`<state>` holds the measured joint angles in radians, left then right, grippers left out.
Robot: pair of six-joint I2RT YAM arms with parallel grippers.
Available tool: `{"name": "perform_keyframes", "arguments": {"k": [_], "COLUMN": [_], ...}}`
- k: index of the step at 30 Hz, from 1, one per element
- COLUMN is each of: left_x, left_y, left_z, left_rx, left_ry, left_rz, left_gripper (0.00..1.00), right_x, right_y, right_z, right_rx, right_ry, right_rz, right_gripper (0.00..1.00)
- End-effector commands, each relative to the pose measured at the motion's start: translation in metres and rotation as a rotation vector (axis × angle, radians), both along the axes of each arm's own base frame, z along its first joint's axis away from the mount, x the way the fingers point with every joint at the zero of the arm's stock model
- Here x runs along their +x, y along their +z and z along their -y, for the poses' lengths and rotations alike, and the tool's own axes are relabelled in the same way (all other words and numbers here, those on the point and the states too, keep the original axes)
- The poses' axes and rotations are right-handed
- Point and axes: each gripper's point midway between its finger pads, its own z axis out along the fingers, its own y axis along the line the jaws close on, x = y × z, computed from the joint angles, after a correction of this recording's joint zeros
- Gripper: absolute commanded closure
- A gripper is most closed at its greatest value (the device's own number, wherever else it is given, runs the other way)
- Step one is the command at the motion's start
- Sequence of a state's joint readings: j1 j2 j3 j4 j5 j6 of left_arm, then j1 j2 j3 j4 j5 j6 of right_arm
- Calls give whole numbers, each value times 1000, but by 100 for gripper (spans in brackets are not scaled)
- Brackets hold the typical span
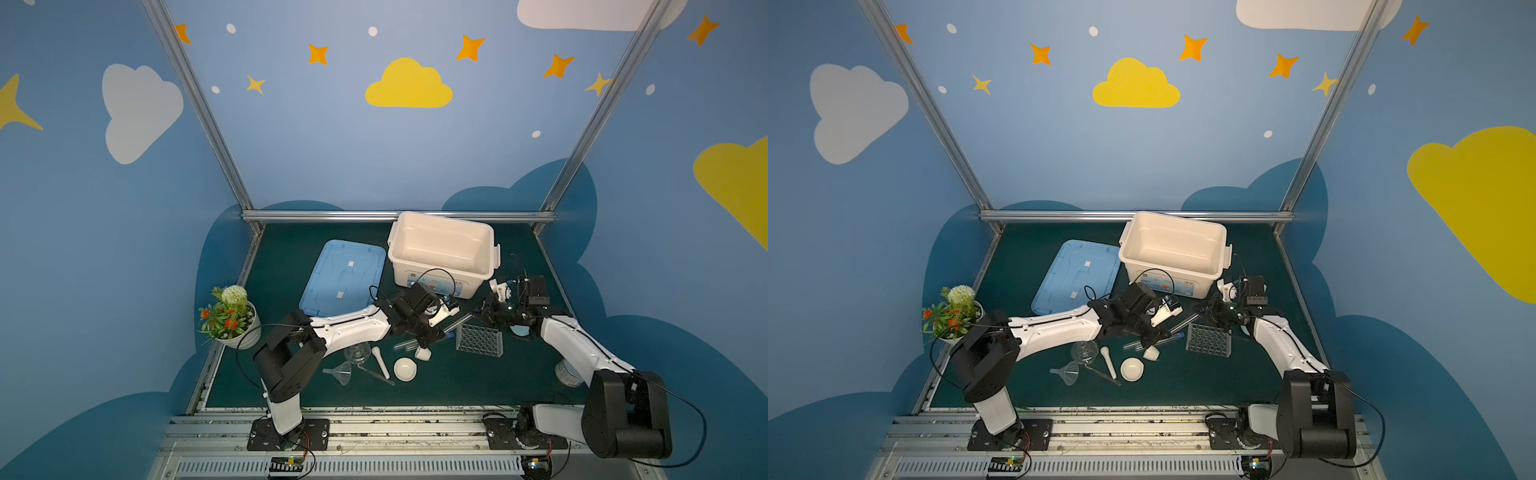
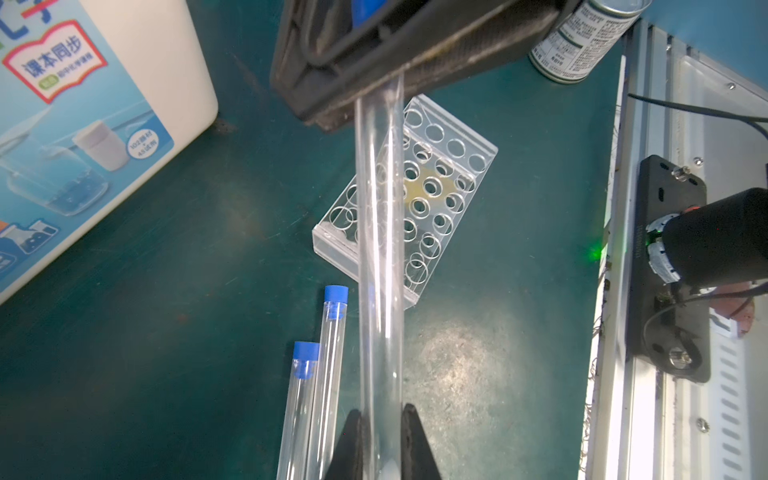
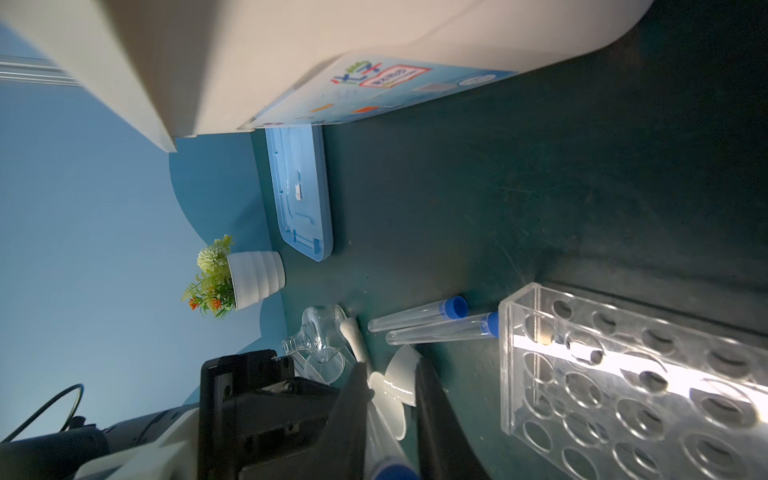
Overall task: Organize the chemistry lab equipment
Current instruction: 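Grip the tube's capped end with the right gripper while the left gripper opens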
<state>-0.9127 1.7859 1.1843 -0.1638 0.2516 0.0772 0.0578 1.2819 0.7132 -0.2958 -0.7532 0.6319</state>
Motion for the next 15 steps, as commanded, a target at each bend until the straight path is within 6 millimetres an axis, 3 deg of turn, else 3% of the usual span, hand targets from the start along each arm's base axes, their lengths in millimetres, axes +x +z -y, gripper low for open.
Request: {"name": "perform_keyframes", "arguments": {"k": [1,15], "left_x": [-3,0], "left_y": [4,4], "left_z": [8,11], "left_rx": [-34,-35], "left_ry": [-13,3], "left_rz": [-22,-31], "left_gripper": [87,83], "right_x": [-4,-6], "right_y": [1,1], "right_z": [0,7], "right_rx": [14,8], "right_ry": [3,-17], "right_rz": [0,-2], "right_gripper": [78,86]}}
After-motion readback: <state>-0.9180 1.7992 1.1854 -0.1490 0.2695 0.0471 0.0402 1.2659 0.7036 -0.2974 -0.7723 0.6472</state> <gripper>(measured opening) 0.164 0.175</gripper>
